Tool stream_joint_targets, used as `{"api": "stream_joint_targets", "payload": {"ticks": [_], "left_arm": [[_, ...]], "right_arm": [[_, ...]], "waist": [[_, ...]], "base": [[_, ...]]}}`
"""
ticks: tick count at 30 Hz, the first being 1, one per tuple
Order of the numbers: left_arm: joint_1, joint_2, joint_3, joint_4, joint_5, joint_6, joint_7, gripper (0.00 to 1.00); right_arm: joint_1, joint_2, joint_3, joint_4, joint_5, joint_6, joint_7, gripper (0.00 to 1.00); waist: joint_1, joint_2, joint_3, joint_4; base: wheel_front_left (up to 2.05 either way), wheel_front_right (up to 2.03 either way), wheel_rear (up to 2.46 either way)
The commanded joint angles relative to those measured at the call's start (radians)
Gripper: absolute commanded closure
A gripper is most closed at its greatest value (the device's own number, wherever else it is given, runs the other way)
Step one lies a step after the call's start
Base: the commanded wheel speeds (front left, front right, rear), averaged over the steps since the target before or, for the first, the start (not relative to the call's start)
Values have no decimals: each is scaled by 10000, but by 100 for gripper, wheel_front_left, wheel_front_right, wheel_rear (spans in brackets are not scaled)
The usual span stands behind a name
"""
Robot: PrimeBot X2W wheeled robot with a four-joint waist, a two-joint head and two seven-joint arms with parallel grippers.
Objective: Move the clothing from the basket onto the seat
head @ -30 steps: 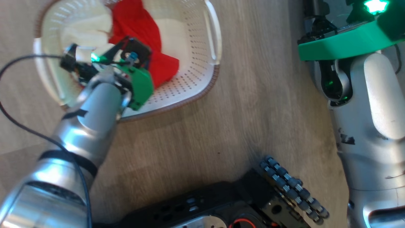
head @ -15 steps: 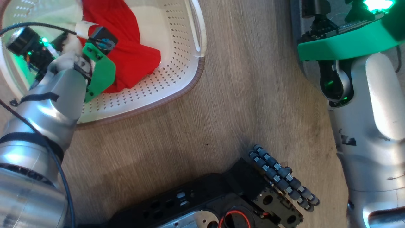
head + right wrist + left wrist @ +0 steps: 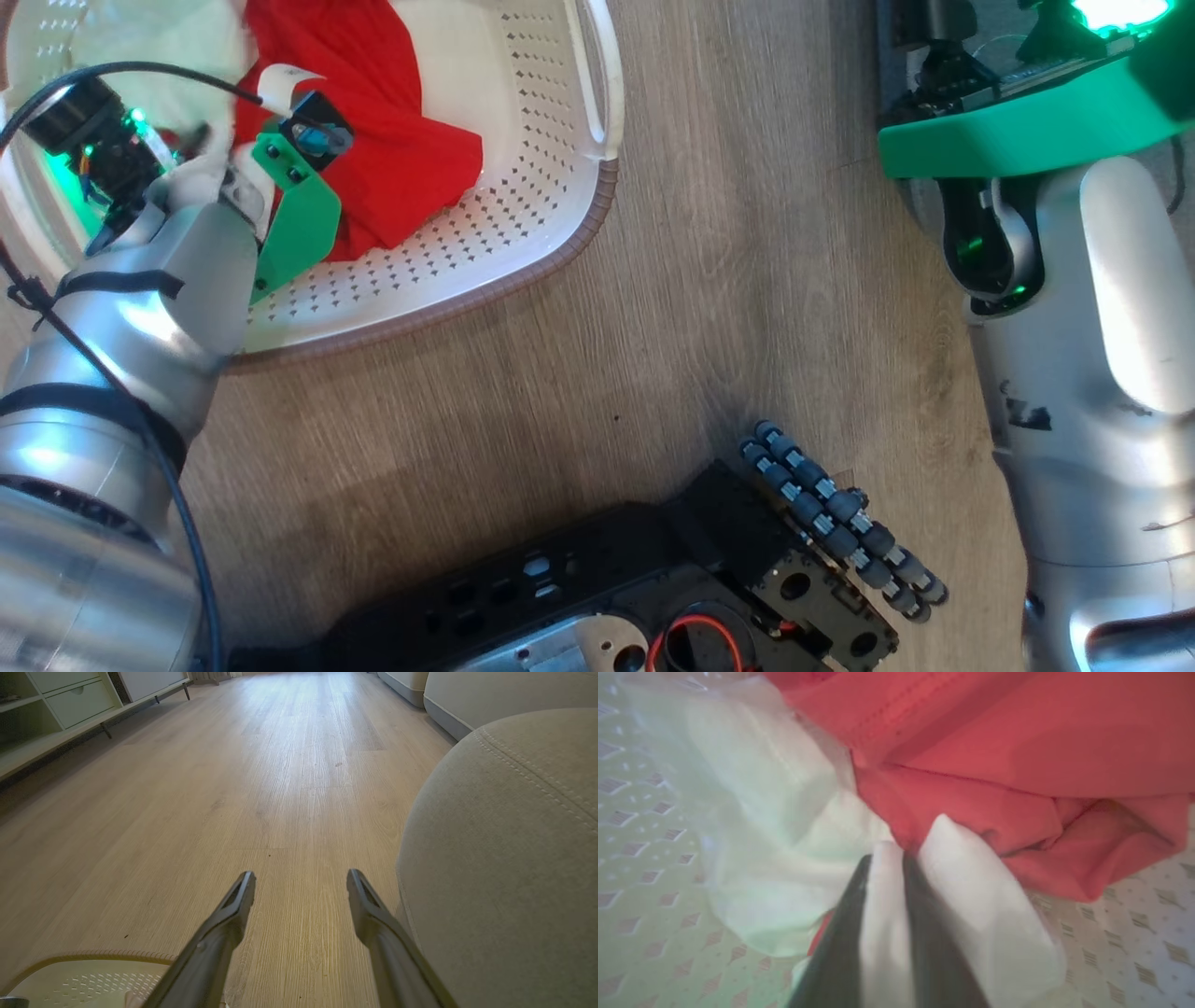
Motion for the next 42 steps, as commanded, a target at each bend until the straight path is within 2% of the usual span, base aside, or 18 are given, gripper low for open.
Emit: {"api": "stream_joint_targets", "payload": {"ticks": [1,7,15,21,25,30,36,42], "left_arm": [[89,153,116,-36,-94,13,7,100],[387,-181,292,-116,-545,-19,-779,100],[899,-866,807,-277,-1494,-178,-2442,100],[1303,-1250,1624,-511,-2754,-453,-3587,100],[1613,-1328,1666,-845,-3213,-579,-3947,100],[2280,-1338,1564,-2204,-4449,-636,-4194,100],[2757,-1340,1268,-3434,-5287,-345,-4272,100],[3003,-1340,1170,-4590,-5686,-186,-4284,100]], "right_arm": [[303,125,109,-304,9,-2,-65,0],[305,125,-12,-130,-212,-2,-65,0],[604,125,-267,298,-850,-2,-65,0],[1032,125,-485,687,-1283,-2,-65,0],[1419,126,-673,947,-1501,-2,-65,0],[1977,126,-739,1327,-1703,-2,-65,0],[2591,125,-706,1705,-1840,-2,-65,0],[3094,121,-631,1988,-1849,-2,-65,0]], "waist": [[-1,0,-13,-6],[-1,0,-557,203],[-1,0,-1965,842],[-1,0,-3119,1360],[-1,0,-3915,1729],[-1,0,-5130,2169],[-1,0,-6408,2470],[-1,0,-7318,2621]], "base": [[0,0,0],[0,0,0],[0,0,0],[0,0,0],[0,0,0],[0,0,0],[0,0,0],[0,0,0]]}}
